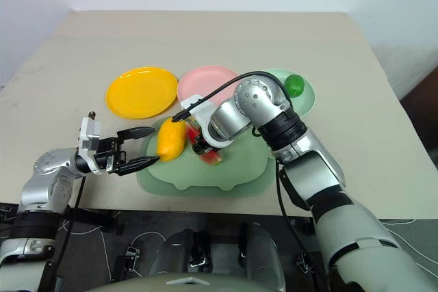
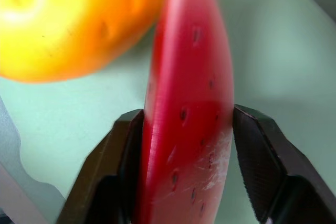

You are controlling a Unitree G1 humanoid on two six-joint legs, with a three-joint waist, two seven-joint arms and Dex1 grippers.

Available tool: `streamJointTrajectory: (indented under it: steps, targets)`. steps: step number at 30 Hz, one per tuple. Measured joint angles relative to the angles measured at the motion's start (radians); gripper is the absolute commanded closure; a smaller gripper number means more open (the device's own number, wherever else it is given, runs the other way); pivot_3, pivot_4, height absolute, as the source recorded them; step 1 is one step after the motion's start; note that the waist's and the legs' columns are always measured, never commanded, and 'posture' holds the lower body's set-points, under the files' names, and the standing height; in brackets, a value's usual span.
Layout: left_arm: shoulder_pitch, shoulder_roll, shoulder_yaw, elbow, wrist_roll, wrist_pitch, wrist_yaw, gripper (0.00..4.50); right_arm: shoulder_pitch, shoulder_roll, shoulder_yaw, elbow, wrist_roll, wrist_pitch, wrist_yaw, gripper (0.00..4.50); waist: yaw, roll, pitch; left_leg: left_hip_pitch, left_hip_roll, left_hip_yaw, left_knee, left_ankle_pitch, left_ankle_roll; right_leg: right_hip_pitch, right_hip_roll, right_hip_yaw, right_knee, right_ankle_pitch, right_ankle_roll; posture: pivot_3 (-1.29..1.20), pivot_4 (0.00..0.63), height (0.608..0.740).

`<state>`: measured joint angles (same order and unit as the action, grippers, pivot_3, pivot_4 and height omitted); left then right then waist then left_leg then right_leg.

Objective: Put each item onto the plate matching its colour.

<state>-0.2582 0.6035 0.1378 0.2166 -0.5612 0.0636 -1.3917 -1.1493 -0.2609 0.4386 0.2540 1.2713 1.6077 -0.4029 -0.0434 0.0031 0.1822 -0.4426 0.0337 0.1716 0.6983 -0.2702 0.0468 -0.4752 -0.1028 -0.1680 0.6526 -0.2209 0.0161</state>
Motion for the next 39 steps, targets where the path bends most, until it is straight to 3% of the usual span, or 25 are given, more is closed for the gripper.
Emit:
streamJointTrajectory:
  steps: [10, 18, 21, 24, 29, 39]
  targets:
    - [0.000, 0.000, 0.000, 0.000, 0.000, -0.001, 0.002, 0.00, 0.010, -0.040, 0.009, -0.043, -0.034, 0.000, 0.099, 2.26, 0.002, 0.000, 0.000, 0.000, 0.000, 0.000, 0.000, 0.000, 0.000, 0.000, 0.000, 0.000, 0.000, 0.000, 0.000, 0.00, 0.150, 0.696]
    - [0.004, 0.011, 0.008, -0.003, 0.000, 0.000, 0.003, 0.00, 0.011, -0.298, -0.050, -0.262, -0.085, 0.000, 0.305, 2.26, 0.004, 0.000, 0.000, -0.001, 0.000, 0.000, -0.001, -0.001, 0.001, 0.000, 0.000, 0.000, -0.003, 0.000, 0.000, 0.00, 0.150, 0.696]
    - [0.002, 0.016, 0.014, -0.003, 0.000, 0.000, 0.006, 0.00, 0.014, -0.301, -0.127, -0.263, -0.108, 0.001, 0.362, 2.26, -0.002, 0.000, 0.000, 0.000, 0.001, 0.000, -0.001, -0.001, 0.001, -0.001, 0.000, 0.000, -0.003, 0.000, 0.000, 0.00, 0.150, 0.696]
    - [0.004, 0.016, 0.015, -0.003, 0.000, 0.000, 0.010, 0.00, 0.003, -0.286, -0.190, -0.212, -0.177, -0.018, 0.415, 2.26, 0.002, 0.000, 0.000, 0.000, 0.001, 0.000, -0.001, -0.001, 0.001, -0.001, 0.000, 0.000, -0.002, 0.000, 0.000, 0.00, 0.150, 0.696]
    - [0.009, 0.019, 0.021, -0.004, -0.001, 0.001, 0.019, 0.00, -0.062, -0.243, -0.173, -0.032, -0.392, -0.212, 0.537, 2.26, 0.001, 0.000, 0.000, -0.001, 0.000, 0.001, -0.001, -0.001, 0.001, -0.001, 0.000, 0.000, -0.003, 0.000, 0.000, 0.00, 0.150, 0.696]
    - [0.016, 0.019, 0.033, -0.034, -0.001, 0.014, 0.035, 0.00, -0.249, -0.031, -0.090, 0.581, -0.827, -0.692, 0.798, 2.26, 0.000, 0.000, 0.000, -0.001, 0.000, 0.003, -0.001, -0.001, 0.001, -0.002, 0.000, 0.000, -0.002, 0.000, 0.000, 0.00, 0.150, 0.696]
